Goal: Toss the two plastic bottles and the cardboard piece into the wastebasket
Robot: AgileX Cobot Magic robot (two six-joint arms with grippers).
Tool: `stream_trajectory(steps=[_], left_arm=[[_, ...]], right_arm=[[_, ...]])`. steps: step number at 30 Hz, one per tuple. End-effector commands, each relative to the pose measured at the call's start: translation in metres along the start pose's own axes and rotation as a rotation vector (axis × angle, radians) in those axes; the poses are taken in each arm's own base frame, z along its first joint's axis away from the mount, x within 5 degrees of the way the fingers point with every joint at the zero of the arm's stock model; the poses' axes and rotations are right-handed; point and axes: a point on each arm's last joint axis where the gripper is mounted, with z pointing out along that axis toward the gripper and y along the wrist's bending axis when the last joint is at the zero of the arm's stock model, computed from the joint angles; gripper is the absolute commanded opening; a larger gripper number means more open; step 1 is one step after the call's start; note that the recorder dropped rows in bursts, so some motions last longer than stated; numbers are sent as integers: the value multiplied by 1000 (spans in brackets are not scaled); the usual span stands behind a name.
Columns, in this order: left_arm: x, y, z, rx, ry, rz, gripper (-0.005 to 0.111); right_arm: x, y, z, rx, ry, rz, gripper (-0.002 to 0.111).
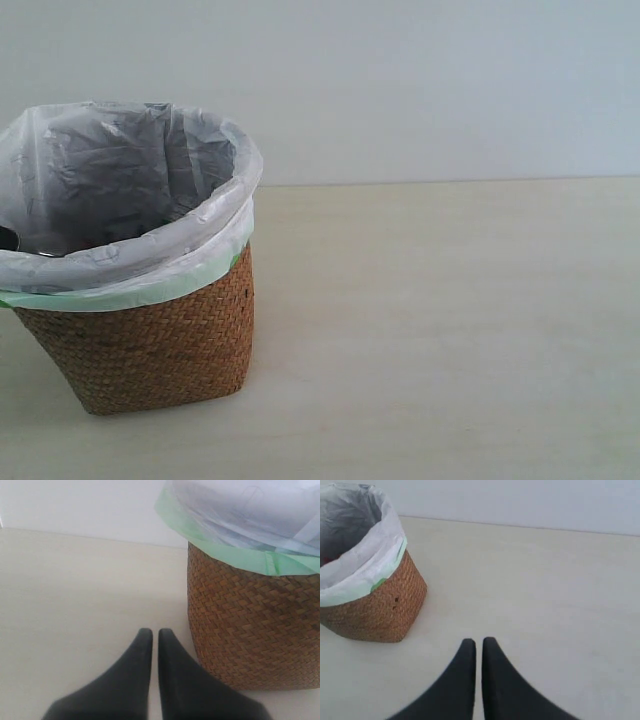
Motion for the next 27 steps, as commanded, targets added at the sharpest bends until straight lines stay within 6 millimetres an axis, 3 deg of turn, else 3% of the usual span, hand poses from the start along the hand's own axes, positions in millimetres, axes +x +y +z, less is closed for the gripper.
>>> stream_trajectory(steps=[1,7,11,27], left_arm=[[1,0,0,4,0,0,4],[1,0,0,4,0,0,4],[1,0,0,4,0,0,4],[1,0,0,4,0,0,4]], right_arm=[[45,-7,-11,6,-41,20,0],[90,-11,-23,4,-1,13,0],[104,-11,-32,1,56,8,0],[108,-10,-39,-30,47,-22,0]])
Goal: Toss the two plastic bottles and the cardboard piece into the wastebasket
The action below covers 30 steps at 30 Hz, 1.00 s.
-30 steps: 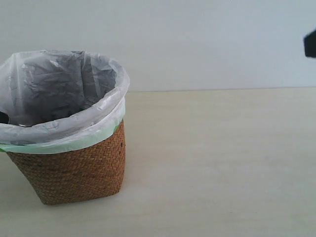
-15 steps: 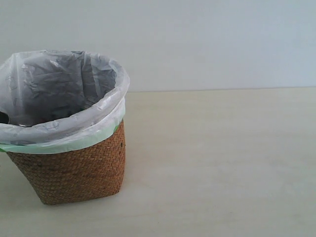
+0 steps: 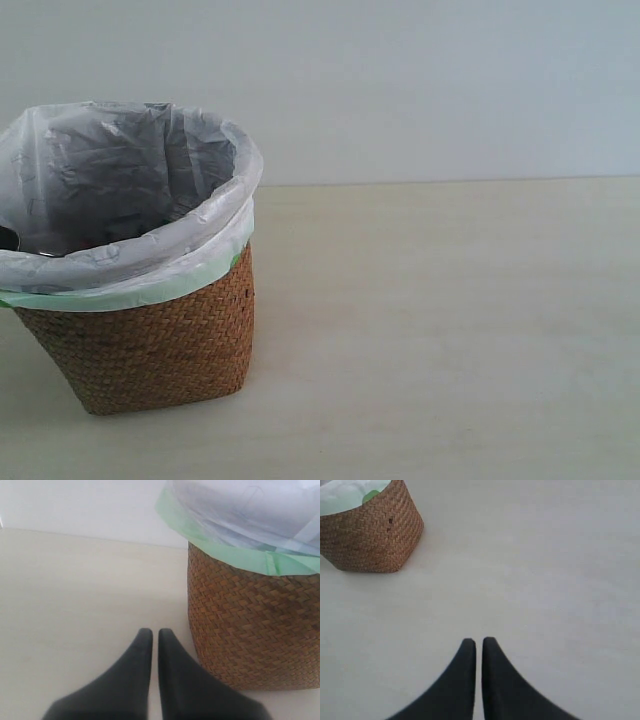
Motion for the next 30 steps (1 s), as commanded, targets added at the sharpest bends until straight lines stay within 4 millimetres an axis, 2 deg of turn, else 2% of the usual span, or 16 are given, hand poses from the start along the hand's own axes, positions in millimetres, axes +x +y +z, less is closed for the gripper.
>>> stream_trajectory(steps=[1,4,7,9,11,15,16,17,18,21,25,30], left_arm=[[1,0,0,4,0,0,4],[1,0,0,4,0,0,4],[1,0,0,4,0,0,4],[1,0,0,4,0,0,4],[1,0,0,4,0,0,4],[1,0,0,4,0,0,4],[1,0,0,4,0,0,4],[1,0,0,4,0,0,4],[1,0,0,4,0,0,4],[1,0,0,4,0,0,4],[1,0,0,4,0,0,4],[1,0,0,4,0,0,4]], right_arm=[[2,0,-5,-19,-34,-72,0],[1,0,-14,-33,-134,-137,0],[-5,0,-22,-52,-389,-121,0],[-5,-2,-18,-66,-546,-84,0],[0,-7,-2,-87,-736,-27,0],[24,-18,28,-91,-841,53,0],[37,-23,40,-80,-860,63,0],[38,-23,41,-78,-875,65,0],[39,-24,41,-73,-870,65,0],[50,-26,53,1,-693,15,0],[58,-30,58,101,-593,-49,0],[76,-33,67,140,-362,-110,0]])
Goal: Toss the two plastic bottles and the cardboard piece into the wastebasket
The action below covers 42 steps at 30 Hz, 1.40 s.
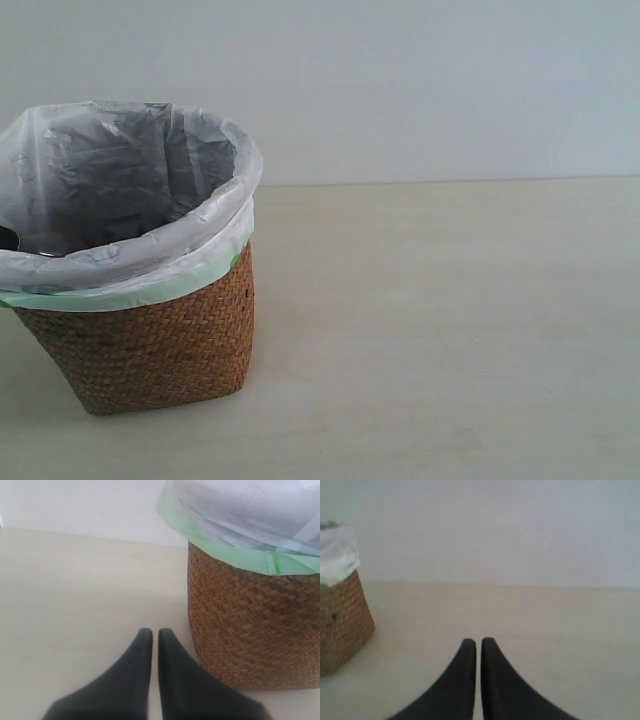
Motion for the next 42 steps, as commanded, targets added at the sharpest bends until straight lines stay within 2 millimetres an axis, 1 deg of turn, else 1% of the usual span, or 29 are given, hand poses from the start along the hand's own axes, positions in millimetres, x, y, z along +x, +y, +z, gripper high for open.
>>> stream_trajectory(steps=[1,42], left_arm=[[1,0,0,4,0,0,4],[1,0,0,4,0,0,4]], right_arm=[[18,0,-2,-1,182,-49,0],[19,0,-2,-3,195,-36,0]])
